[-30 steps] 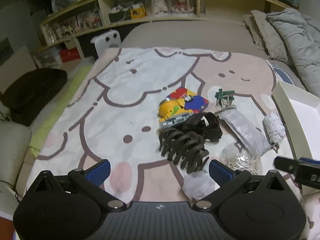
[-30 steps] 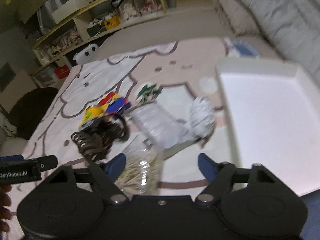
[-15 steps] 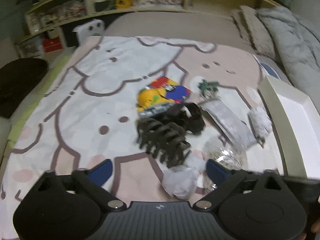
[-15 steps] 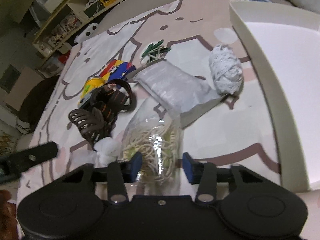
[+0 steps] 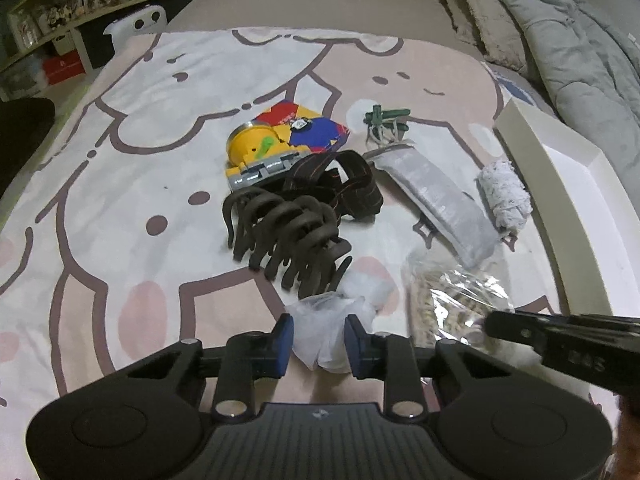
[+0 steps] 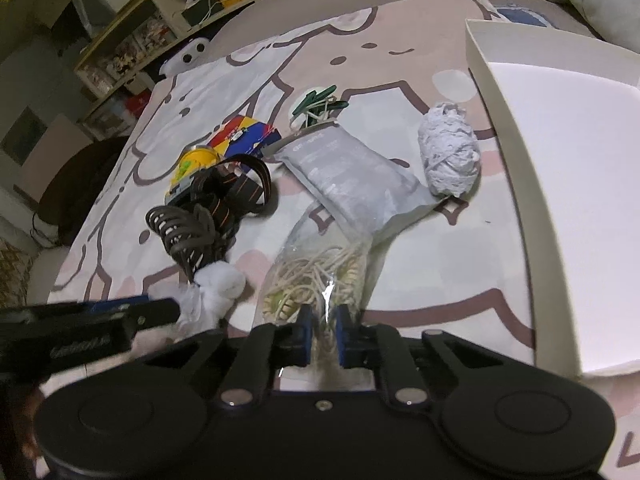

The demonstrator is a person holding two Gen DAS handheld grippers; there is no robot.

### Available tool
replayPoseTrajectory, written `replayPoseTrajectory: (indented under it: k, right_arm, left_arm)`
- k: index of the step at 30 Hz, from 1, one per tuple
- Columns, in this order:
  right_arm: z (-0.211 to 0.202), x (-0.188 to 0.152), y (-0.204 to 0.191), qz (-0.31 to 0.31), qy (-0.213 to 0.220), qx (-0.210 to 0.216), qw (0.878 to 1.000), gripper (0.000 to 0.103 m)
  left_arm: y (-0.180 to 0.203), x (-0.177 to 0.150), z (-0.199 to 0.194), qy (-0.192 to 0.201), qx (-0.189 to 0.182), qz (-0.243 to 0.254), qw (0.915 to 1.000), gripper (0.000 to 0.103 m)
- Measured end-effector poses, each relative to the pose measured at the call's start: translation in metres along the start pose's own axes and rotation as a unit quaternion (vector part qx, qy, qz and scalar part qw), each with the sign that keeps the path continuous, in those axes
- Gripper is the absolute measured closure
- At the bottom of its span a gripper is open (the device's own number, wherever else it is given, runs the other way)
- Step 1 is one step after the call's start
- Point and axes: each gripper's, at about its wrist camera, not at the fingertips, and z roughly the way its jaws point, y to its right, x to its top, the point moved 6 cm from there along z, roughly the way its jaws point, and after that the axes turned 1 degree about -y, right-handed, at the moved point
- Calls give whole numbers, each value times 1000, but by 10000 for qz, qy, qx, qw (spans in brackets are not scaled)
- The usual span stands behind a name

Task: Organize objects
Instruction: 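Grasp the clear bag of cable ties with the right gripper while the left grasps the white plastic bag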

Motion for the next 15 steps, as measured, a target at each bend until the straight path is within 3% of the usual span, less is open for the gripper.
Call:
replayPoseTrajectory:
  k: [5,7,10,12,15]
  right_arm:
    - [-11,-3,7,-76,-60,-101,9999,92]
    - [-12,-1,12,-56,-56,-199,9998,92]
    - [-13,2,17,54,-28,-271,9996,90]
    - [-12,3,18,125,10,-339,9993,79]
    - [-13,7,17,122,148,-452,9988,71]
  left_arm:
    - [5,-3,11,-193,-105,62,9997,76]
    - [6,-5,12,-211,-136,45,9997,86]
    - [6,-8,9,-191,-148,-23,9997,92]
    - [7,-13,4,-167,-177,-181,9995,95]
    - [12,-21,-5,-177,-377,-225,9989,99]
